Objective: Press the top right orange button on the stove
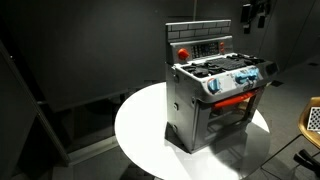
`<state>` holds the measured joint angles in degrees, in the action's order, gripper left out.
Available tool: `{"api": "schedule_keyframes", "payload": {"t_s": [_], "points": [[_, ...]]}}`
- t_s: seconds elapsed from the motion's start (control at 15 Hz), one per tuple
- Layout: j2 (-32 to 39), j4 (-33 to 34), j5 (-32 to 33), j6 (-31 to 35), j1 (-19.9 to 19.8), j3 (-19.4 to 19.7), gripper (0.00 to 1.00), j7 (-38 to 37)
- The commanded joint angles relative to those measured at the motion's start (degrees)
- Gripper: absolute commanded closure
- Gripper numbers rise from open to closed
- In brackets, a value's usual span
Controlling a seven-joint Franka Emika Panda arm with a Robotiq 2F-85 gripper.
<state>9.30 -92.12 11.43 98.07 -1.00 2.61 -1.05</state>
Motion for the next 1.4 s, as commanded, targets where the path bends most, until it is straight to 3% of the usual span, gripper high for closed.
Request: {"api": "schedule_keyframes", "payload": {"t_s": [0.0,0.8,1.33], "points": [[-4.5,-3.6,-2.2,-2.4,-0.5,-0.6,0.0,4.3],[-20.7,-21.7,-6.7,2.7,0.3,-1.4,0.0,2.8],[-26.4,-27.4,-6.9,3.8,0.8,-1.9,0.0,2.4]]}}
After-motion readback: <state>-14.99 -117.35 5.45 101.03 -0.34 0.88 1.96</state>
